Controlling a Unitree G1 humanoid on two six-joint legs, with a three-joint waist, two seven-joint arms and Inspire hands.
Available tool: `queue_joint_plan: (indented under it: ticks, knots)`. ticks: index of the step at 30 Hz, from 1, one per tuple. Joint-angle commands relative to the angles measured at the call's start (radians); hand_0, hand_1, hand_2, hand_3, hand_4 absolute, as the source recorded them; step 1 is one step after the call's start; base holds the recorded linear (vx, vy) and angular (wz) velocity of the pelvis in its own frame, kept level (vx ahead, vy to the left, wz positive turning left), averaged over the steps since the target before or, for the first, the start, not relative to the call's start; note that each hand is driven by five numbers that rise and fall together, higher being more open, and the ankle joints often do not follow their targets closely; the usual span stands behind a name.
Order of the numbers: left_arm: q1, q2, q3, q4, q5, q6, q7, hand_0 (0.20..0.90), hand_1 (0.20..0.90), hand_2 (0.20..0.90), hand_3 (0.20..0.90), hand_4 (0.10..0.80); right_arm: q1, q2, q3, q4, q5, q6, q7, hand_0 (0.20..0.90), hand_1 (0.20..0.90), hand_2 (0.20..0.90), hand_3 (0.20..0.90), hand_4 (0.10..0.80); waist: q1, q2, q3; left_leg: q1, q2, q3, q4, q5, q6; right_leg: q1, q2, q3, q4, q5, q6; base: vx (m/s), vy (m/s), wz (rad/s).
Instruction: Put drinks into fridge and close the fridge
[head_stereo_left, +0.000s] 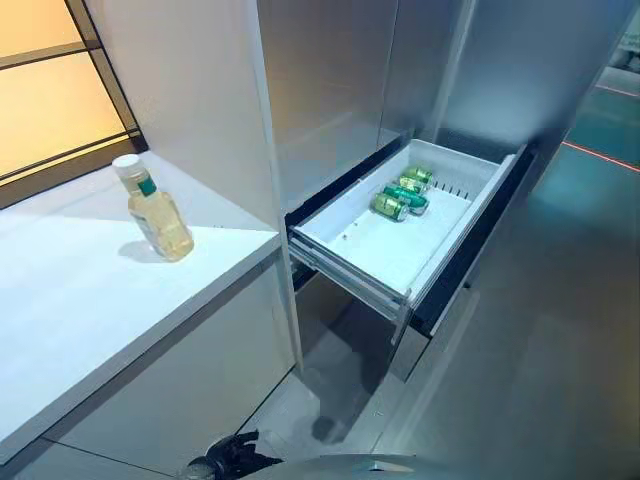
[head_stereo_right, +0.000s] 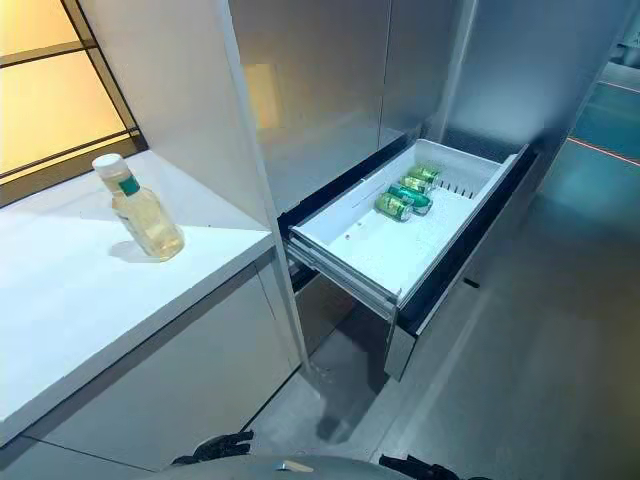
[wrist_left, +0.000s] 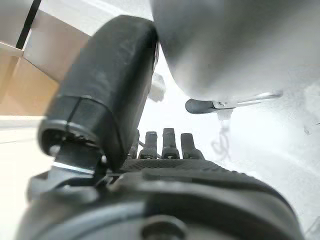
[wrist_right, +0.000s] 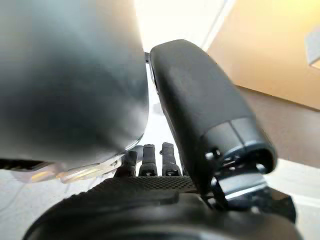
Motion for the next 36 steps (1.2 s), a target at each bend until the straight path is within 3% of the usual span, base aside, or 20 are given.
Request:
queue_joint_plan:
  ticks: [1, 8, 12, 17, 18, 21, 24, 27, 28, 29, 30, 36]
  knots:
    - [-0.027, -0.050, 0.018, 0.077, 0.005, -0.055, 0.028, 0.900, 0.900, 0.900, 0.900, 0.800, -0.044, 0.038, -0.011, 0.057, 0.000, 0.013, 0.042, 0.900, 0.900, 0.900, 0.900, 0.800, 0.016, 0.009, 0.015, 0.035, -0.017, 0.067, 0.008, -0.079, 0.015, -0.022, -0.018, 0.034, 0.022, 0.016, 0.052, 0.000, 0.000, 0.00]
    - [-0.024, -0.053, 0.030, 0.078, -0.017, -0.085, 0.063, 0.900, 0.900, 0.900, 0.900, 0.800, -0.048, 0.035, -0.013, 0.063, -0.012, 0.006, 0.038, 0.900, 0.900, 0.900, 0.900, 0.800, 0.020, 0.009, 0.016, 0.038, -0.019, 0.063, 0.008, -0.081, 0.015, -0.016, -0.021, 0.030, 0.022, 0.016, 0.052, 0.000, 0.000, 0.00]
    - [-0.030, -0.039, 0.010, 0.064, 0.087, -0.157, 0.088, 0.900, 0.900, 0.900, 0.900, 0.800, -0.049, 0.032, -0.009, 0.063, -0.025, 0.013, 0.039, 0.900, 0.900, 0.900, 0.900, 0.800, 0.019, 0.008, 0.012, 0.039, -0.018, 0.062, 0.007, -0.080, 0.013, -0.014, -0.019, 0.030, 0.020, 0.015, 0.052, 0.000, 0.000, 0.00]
    - [-0.060, -0.011, -0.041, -0.015, 0.056, -0.202, -0.049, 0.900, 0.900, 0.900, 0.900, 0.800, -0.058, 0.013, -0.004, 0.045, -0.036, 0.034, 0.043, 0.900, 0.900, 0.900, 0.900, 0.800, 0.016, 0.016, 0.015, 0.032, -0.016, 0.064, 0.007, -0.078, 0.011, -0.024, -0.017, 0.036, 0.025, 0.014, 0.055, -0.007, 0.006, 0.00]
    - [-0.075, 0.008, -0.058, -0.079, 0.038, -0.209, -0.104, 0.900, 0.900, 0.900, 0.900, 0.800, -0.064, -0.001, -0.003, 0.035, -0.041, 0.046, 0.045, 0.900, 0.900, 0.900, 0.900, 0.800, 0.015, 0.022, 0.019, 0.029, -0.016, 0.065, 0.007, -0.075, 0.010, -0.028, -0.016, 0.038, 0.028, 0.013, 0.056, -0.054, 0.045, -0.02]
    - [-0.108, 0.061, -0.087, -0.289, -0.058, -0.123, -0.234, 0.900, 0.900, 0.900, 0.900, 0.800, -0.071, -0.024, -0.005, 0.021, -0.048, 0.063, 0.044, 0.900, 0.900, 0.900, 0.900, 0.800, 0.021, 0.036, 0.026, 0.024, -0.017, 0.060, 0.007, -0.074, 0.011, -0.033, -0.018, 0.035, 0.030, 0.013, 0.056, -0.048, 0.047, 0.00]
    - [-0.134, 0.158, -0.097, -0.615, -0.230, 0.071, -0.435, 0.900, 0.900, 0.900, 0.900, 0.800, -0.062, -0.035, -0.016, 0.013, -0.045, 0.058, 0.043, 0.900, 0.900, 0.900, 0.900, 0.800, 0.031, 0.049, 0.028, 0.022, -0.020, 0.050, 0.007, -0.075, 0.014, -0.032, -0.022, 0.028, 0.029, 0.014, 0.059, -0.023, 0.031, 0.04]
    - [-0.155, 0.216, -0.060, -0.866, -0.364, 0.221, -0.520, 0.900, 0.900, 0.900, 0.900, 0.800, -0.045, -0.038, -0.028, 0.004, -0.046, 0.045, 0.048, 0.900, 0.900, 0.900, 0.900, 0.800, 0.038, 0.054, 0.026, 0.019, -0.022, 0.043, 0.007, -0.075, 0.015, -0.033, -0.026, 0.020, 0.027, 0.017, 0.062, -0.008, 0.014, 0.10]
    - [-0.161, 0.235, -0.018, -1.015, -0.451, 0.299, -0.567, 0.900, 0.900, 0.900, 0.900, 0.800, -0.028, -0.036, -0.033, -0.002, -0.051, 0.036, 0.050, 0.900, 0.900, 0.900, 0.900, 0.800, 0.042, 0.055, 0.023, 0.017, -0.023, 0.039, 0.007, -0.077, 0.015, -0.031, -0.028, 0.014, 0.024, 0.018, 0.064, -0.002, 0.007, 0.04]
    - [-0.161, 0.239, -0.013, -1.029, -0.478, 0.292, -0.589, 0.900, 0.900, 0.900, 0.900, 0.800, -0.025, -0.035, -0.034, -0.003, -0.052, 0.034, 0.050, 0.900, 0.900, 0.900, 0.900, 0.800, 0.043, 0.055, 0.022, 0.017, -0.023, 0.038, 0.007, -0.077, 0.015, -0.031, -0.029, 0.013, 0.023, 0.018, 0.064, 0.007, 0.009, 0.06]
    - [-0.169, 0.243, 0.032, -1.170, -0.567, 0.352, -0.610, 0.900, 0.900, 0.900, 0.900, 0.800, -0.008, -0.035, -0.041, -0.009, -0.059, 0.027, 0.053, 0.900, 0.900, 0.900, 0.900, 0.800, 0.047, 0.055, 0.020, 0.017, -0.024, 0.033, 0.007, -0.079, 0.015, -0.028, -0.031, 0.007, 0.021, 0.019, 0.064, 0.014, 0.009, 0.06]
    - [-0.246, 0.237, 0.143, -1.411, -0.849, 0.226, -0.549, 0.900, 0.900, 0.900, 0.900, 0.800, 0.036, -0.016, -0.036, -0.011, -0.072, 0.006, 0.046, 0.900, 0.900, 0.900, 0.900, 0.800, 0.052, 0.043, 0.003, 0.022, -0.026, 0.015, 0.007, -0.089, 0.012, -0.011, -0.036, -0.006, 0.014, 0.014, 0.064, 0.034, -0.009, 0.10]
